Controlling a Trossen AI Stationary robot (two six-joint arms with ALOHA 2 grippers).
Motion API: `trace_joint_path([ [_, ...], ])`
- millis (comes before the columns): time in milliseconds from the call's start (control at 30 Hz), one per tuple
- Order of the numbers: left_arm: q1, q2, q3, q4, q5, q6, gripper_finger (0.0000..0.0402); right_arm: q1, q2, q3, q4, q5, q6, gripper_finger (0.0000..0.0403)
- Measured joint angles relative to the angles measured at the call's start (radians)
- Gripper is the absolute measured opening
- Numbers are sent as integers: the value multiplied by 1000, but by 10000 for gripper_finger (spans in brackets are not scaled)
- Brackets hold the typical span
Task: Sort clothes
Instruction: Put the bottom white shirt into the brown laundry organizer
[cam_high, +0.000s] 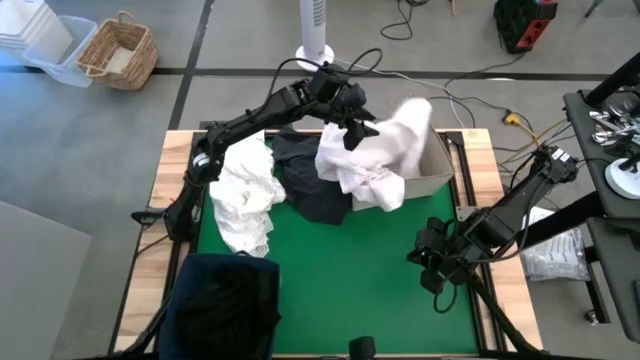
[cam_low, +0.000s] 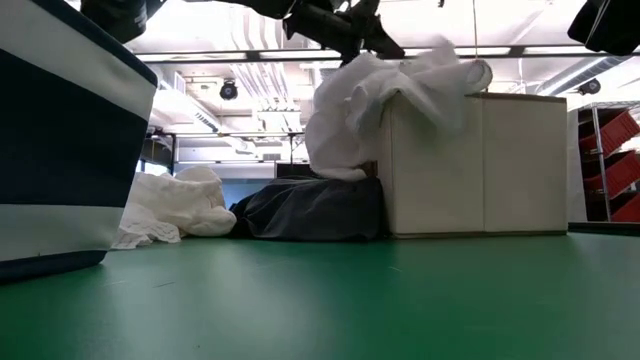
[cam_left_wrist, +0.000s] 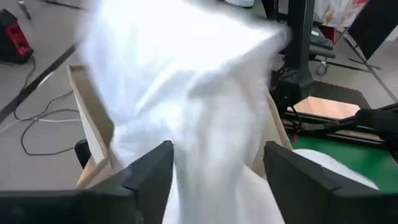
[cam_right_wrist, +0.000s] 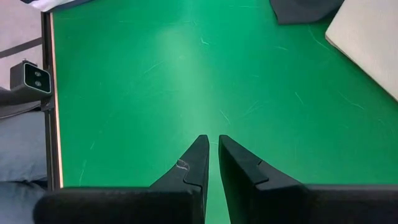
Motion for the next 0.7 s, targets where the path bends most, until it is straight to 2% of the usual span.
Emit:
trace_joint_path([
  [200,0,-8,6,-21,0,6,261,0,0,0,0,0,0,28],
  [467,1,-81,6,-101,10,84,265,0,0,0,0,0,0,28],
  [700,0,-151,8,-325,16,219,265,0,0,-4,0,0,0,28],
])
